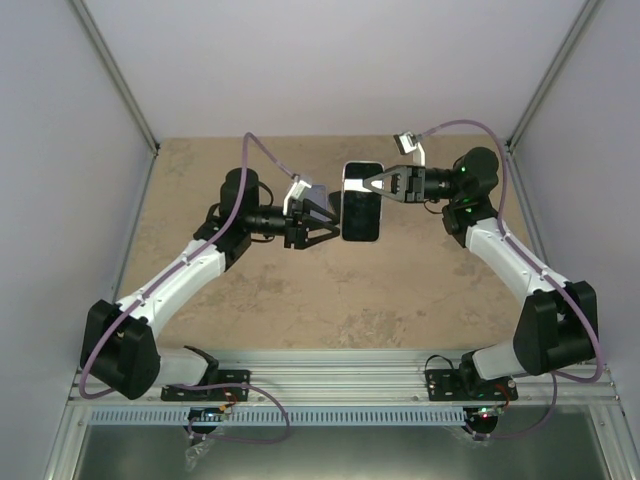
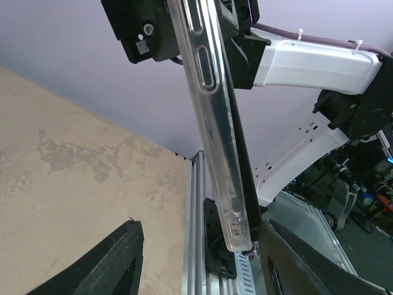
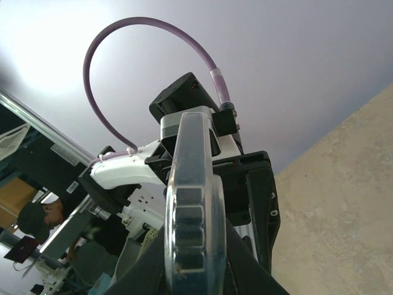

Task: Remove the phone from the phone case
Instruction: Remove the phone case from the phone.

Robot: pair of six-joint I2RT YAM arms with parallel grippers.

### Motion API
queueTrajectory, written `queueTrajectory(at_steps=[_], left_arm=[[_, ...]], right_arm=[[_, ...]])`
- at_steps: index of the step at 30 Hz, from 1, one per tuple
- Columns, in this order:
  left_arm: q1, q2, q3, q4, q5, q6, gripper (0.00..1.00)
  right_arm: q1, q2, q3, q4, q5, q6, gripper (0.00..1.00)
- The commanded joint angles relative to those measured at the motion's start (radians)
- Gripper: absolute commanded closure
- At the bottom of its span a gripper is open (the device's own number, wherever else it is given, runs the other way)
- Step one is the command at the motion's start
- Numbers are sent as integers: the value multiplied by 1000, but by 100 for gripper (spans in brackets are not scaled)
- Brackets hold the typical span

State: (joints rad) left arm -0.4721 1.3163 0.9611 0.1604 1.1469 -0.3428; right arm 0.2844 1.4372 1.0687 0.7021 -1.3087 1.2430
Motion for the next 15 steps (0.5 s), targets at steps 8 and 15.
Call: queueTrajectory(at_steps=[8, 15], left_arm=[[-3, 12, 22, 25, -32, 4, 50], [-12, 13, 14, 45, 4, -5, 48]], right_arm=[[5, -9, 22, 27, 13, 6, 99], [5, -9, 19, 23, 17, 1, 100]])
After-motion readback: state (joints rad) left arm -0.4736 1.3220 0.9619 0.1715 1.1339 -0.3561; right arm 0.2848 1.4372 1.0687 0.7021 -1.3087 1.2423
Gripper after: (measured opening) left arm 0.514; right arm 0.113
